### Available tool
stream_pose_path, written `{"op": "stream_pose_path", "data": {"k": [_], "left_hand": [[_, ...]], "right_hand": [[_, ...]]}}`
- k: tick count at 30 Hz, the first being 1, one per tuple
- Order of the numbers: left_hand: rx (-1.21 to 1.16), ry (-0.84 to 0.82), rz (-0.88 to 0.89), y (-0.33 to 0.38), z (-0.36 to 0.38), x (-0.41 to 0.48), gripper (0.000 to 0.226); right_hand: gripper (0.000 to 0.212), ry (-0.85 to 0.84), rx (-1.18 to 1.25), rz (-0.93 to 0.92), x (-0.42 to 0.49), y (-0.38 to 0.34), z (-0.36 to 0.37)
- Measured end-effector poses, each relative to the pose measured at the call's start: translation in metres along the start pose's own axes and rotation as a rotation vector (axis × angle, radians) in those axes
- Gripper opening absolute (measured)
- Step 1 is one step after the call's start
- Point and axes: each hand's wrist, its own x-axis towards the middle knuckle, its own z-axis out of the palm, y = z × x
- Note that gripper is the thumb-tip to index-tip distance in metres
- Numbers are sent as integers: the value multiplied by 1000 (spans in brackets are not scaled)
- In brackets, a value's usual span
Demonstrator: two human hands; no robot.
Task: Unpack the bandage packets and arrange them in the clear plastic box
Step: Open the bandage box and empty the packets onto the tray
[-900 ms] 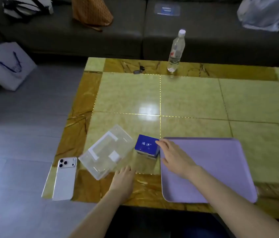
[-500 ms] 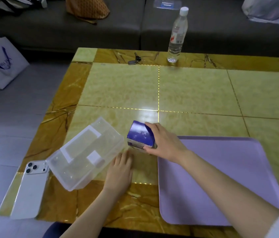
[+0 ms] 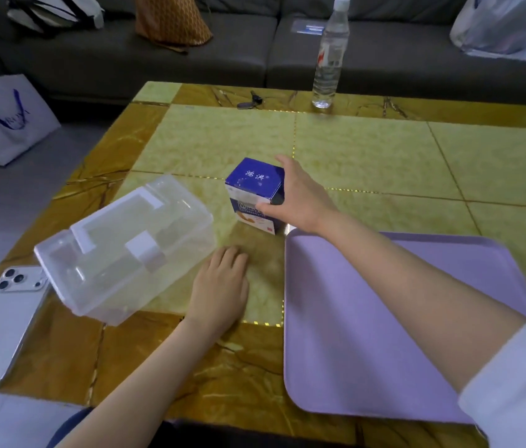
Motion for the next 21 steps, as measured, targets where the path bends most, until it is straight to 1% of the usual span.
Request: {"op": "stream_pose_path", "data": {"k": [2,5,7,9,11,14,16,18,21], "left_hand": [[5,-71,-16,2,-5,-7,39],[8,-151,-81,5,-14,-21,45],[-89,-176,-122,11,-26,-37,46],[-250,-156,-198,16,-38,-51,45],[-363,-34,-242,21,-52,-67,43],[-407,200,-170,24,-73,-86,41],[-404,294,-70,25,-84,-92,45],[-347,302,34,25,-93,-100,51],[-212,190,165,27,-95,-112,58]], "right_hand": [[90,27,26,-7,-16,-7,-1],[89,50,33,-48,-49,-19,-6],[89,61,21,-79,-76,-30,-12],[89,52,9,-88,-98,-37,-17],[90,44,9,-83,-124,-44,-20],[93,24,47,-43,-159,-54,-21],[98,-16,68,-12,-177,-60,-20],[102,-56,97,13,-193,-66,-17],[102,-117,142,55,-211,-72,-11]]}}
